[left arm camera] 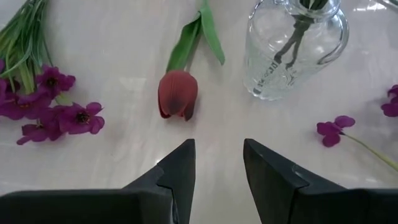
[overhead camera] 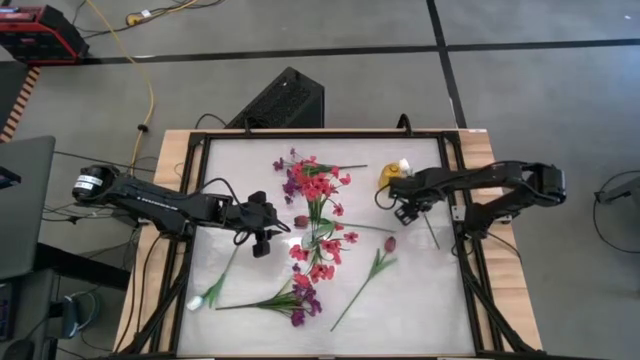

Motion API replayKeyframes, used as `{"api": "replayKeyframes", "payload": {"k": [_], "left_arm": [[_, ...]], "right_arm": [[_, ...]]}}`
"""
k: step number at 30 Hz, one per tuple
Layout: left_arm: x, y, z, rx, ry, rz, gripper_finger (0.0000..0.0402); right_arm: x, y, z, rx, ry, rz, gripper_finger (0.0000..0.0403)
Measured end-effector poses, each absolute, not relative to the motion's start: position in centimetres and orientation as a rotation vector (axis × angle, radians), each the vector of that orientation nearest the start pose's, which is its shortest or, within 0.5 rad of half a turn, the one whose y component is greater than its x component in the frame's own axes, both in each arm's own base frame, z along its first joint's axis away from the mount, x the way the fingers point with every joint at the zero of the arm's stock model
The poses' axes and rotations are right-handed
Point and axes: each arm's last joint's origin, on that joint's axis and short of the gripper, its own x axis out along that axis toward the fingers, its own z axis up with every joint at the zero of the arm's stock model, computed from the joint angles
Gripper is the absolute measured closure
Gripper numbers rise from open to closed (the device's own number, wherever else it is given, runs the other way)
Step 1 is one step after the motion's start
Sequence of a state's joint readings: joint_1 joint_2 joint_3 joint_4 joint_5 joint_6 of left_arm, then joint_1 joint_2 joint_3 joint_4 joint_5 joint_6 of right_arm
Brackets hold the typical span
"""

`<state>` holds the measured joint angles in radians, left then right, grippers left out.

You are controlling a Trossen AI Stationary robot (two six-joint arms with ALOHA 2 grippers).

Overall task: Sort flowers into vase by color
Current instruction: Put the top white tulip into the transparent vase

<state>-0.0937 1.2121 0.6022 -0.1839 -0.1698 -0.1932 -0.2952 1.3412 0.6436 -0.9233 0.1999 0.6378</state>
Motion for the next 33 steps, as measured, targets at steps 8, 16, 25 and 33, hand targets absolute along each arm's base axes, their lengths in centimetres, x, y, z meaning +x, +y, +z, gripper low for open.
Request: {"api": "replayKeyframes", "payload": {"k": [8,16,25,33], "left_arm": [[23.1,-1.5,19.3,-0.101,0.745,0.203,0.0276],[23.1,-1.5,19.3,-0.112,0.74,0.227,0.0276],[23.3,-1.5,19.5,-0.123,0.709,0.222,0.0276],[23.3,-1.6,19.5,-0.149,0.711,0.205,0.0276]], "right_arm": [[15.6,-7.9,14.3,0.674,1.336,-0.869,0.0133],[15.3,-7.6,12.8,0.709,1.339,-0.894,0.0215],[15.2,-7.3,13.6,0.739,1.25,-0.974,0.0385],[14.7,-8.2,18.3,0.605,1.059,-1.143,0.0386]]}}
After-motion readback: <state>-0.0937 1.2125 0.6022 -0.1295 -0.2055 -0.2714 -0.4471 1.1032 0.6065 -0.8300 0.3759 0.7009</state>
